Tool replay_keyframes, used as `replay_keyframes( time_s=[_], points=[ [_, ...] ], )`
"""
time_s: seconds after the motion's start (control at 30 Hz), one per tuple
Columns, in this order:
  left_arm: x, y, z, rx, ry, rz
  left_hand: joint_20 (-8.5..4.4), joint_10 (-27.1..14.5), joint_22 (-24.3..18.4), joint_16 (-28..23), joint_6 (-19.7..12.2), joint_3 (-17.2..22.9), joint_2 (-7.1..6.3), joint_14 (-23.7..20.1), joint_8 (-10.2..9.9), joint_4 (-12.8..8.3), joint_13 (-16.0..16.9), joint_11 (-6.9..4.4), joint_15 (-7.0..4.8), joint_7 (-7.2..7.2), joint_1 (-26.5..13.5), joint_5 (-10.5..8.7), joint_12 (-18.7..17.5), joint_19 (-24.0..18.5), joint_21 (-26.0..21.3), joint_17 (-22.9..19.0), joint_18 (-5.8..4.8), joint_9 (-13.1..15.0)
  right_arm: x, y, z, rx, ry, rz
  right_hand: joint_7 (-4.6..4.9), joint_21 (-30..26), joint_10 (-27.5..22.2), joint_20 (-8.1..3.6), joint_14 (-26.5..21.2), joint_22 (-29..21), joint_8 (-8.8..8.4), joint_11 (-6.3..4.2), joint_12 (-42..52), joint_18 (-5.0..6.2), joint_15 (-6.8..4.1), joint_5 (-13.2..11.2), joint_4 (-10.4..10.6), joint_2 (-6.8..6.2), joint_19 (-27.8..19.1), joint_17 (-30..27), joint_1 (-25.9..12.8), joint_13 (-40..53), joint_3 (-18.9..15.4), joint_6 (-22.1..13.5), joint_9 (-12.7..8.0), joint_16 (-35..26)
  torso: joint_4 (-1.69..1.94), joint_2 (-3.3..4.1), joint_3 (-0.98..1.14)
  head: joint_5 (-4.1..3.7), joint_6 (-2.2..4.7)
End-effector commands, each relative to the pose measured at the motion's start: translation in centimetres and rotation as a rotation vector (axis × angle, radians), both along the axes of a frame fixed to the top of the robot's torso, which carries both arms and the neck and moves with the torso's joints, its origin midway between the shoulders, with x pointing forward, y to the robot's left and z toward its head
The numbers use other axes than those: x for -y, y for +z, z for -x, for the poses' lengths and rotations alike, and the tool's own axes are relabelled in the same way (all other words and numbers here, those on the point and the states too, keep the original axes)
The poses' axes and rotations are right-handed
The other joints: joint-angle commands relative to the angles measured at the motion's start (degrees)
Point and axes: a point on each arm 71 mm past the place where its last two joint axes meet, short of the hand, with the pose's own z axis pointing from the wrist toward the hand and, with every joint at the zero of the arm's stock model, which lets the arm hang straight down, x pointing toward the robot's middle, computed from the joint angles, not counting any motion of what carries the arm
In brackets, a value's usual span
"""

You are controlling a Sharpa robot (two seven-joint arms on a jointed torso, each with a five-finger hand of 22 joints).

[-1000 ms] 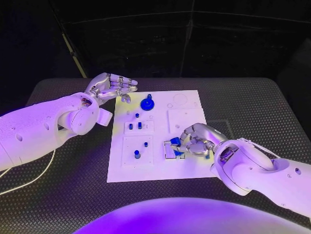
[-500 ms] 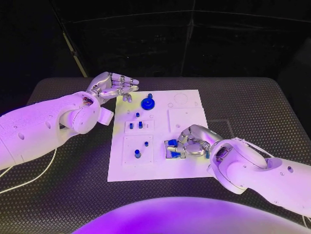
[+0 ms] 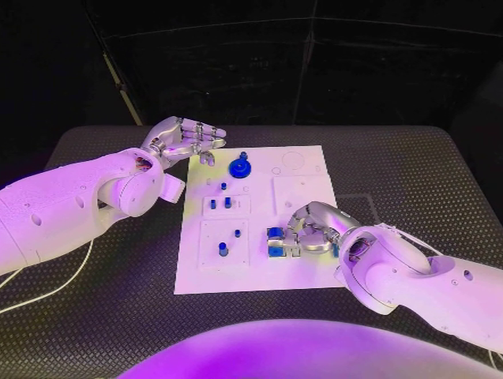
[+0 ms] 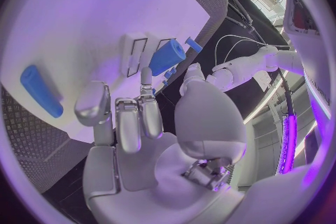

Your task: Assemble the parts on the task board

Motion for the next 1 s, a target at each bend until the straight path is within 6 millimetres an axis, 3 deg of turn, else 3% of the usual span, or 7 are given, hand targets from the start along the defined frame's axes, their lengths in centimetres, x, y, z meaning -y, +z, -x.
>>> replay_keyframes(
  time_s=[0.03, 0.17, 0.27, 0.33, 0.5, 0.63, 1.0],
  points=[
    [0.15, 0.13, 0.00, 0.002, -0.010, 0.009, 0.12, -0.3, 0.0, -0.3, -0.1, -0.5, 0.09, -0.4, 0.3, 0.0, 0.1, 0.06, -0.08, 0.08, -0.5, -0.19, 0.4, -0.3, -0.3, 0.0, 1.18, -0.1, 0.02, 0.29, -0.03, 0.023, -0.010, -0.012, -0.07, -0.2, 1.1, -0.17, 5.4, -0.1, 0.28, -0.16, -0.3, -0.45, -0.29, -0.3, 0.0, -0.01, -0.4, 12.2, -0.7, 6.4, 0.3, -0.5, 0.1, 0.0, -0.03, 0.02, -0.01, -0.02, 0.03],
    [0.12, 0.13, 0.00, 0.002, -0.009, 0.009, 0.12, -0.3, 0.0, -0.3, -0.1, -0.5, 0.09, -0.4, 0.3, 0.0, 0.1, 0.06, -0.08, 0.08, -0.5, -0.19, 0.4, -0.3, -0.3, 0.0, 1.18, -0.1, 0.07, 0.41, 0.02, 0.030, -0.007, -0.017, -0.09, -0.2, 1.1, -0.15, 5.4, 0.0, 0.37, -0.17, -0.3, -0.46, -0.28, 0.7, -0.1, 0.78, -0.4, 12.3, -0.5, 6.5, 1.0, -0.5, 0.3, 0.1, -0.04, 0.01, 0.01, -0.05, 0.06],
    [0.10, 0.13, 0.00, 0.002, -0.009, 0.008, 0.12, -0.3, 0.0, -0.3, -0.1, -0.5, 0.09, -0.4, 0.3, 0.0, 0.1, 0.06, -0.08, 0.08, -0.5, -0.19, 0.4, -0.3, -0.3, 0.0, 1.18, -0.1, 0.09, 0.53, 0.09, 0.041, 0.003, -0.018, -0.20, -0.1, 1.2, -0.21, 5.4, 0.2, 0.63, -0.27, -0.3, -0.48, -0.35, 4.9, -1.3, 3.13, -0.3, 12.3, 5.6, 6.6, 3.4, -0.4, 1.0, 0.1, -0.03, -0.02, 0.02, -0.07, 0.02],
    [0.08, 0.12, 0.00, 0.002, -0.008, 0.008, 0.12, -0.3, 0.0, -0.3, -0.1, -0.5, 0.09, -0.4, 0.3, 0.0, 0.1, 0.06, -0.08, 0.08, -0.5, -0.19, 0.4, -0.3, -0.3, 0.0, 1.18, -0.1, 0.09, 0.58, 0.13, 0.045, 0.012, -0.017, -0.25, -0.1, 1.3, -0.24, 5.4, 0.2, 0.78, -0.32, -0.3, -0.49, -0.41, 5.8, -2.9, 3.35, -0.3, 12.4, 9.3, 6.7, 4.0, -0.4, 1.3, 0.1, -0.03, -0.01, 0.02, -0.08, 0.03],
    [0.06, 0.11, -0.02, 0.001, -0.008, 0.008, 0.12, -0.3, 0.0, -0.3, -0.1, -0.5, 0.09, -0.4, 0.3, 0.0, 0.1, 0.06, -0.08, 0.08, -0.5, -0.19, 0.4, -0.3, -0.3, 0.0, 1.18, -0.1, -0.01, 0.71, 0.23, 0.060, 0.038, -0.006, -0.31, -0.1, 1.4, -0.30, 5.5, 0.4, 1.35, -0.39, 0.0, -0.53, -0.47, 5.4, -5.9, 3.22, -0.2, 12.6, 14.8, 7.1, 4.2, 0.0, 2.1, 0.2, -0.02, -0.02, 0.01, -0.06, -0.01],
    [0.06, 0.10, -0.02, 0.001, -0.008, 0.008, 0.12, -0.3, 0.0, -0.3, -0.1, -0.5, 0.09, -0.4, 0.3, 0.0, 0.1, 0.06, -0.08, 0.08, -0.5, -0.19, 0.4, -0.3, -0.3, 0.0, 1.18, -0.1, -0.11, 0.79, 0.27, 0.072, 0.049, 0.004, -0.41, 0.0, 1.5, -0.35, 5.5, 0.6, 1.78, -0.47, 0.0, -0.56, -0.52, 4.2, -7.3, 3.48, -0.1, 12.7, 16.9, 7.2, 4.3, 0.3, 2.6, 0.2, -0.01, 0.03, 0.00, -0.14, -0.01],
    [0.02, 0.10, -0.01, 0.000, -0.008, 0.007, 0.12, -0.3, 0.0, -0.3, -0.1, -0.5, 0.09, -0.4, 0.3, 0.0, 0.1, 0.06, -0.08, 0.08, -0.5, -0.19, 0.4, -0.3, -0.3, 0.0, 1.18, -0.1, -0.22, 1.17, 0.21, 0.118, 0.043, -0.016, -0.69, 0.2, 1.8, -0.48, 5.5, 1.0, 2.49, -0.70, 0.5, -0.63, -0.69, 4.8, -7.1, 4.24, 0.1, 12.9, 16.6, 7.8, 4.2, 1.0, 3.3, 0.3, 0.00, 0.03, -0.02, -0.12, -0.18]
  ],
)
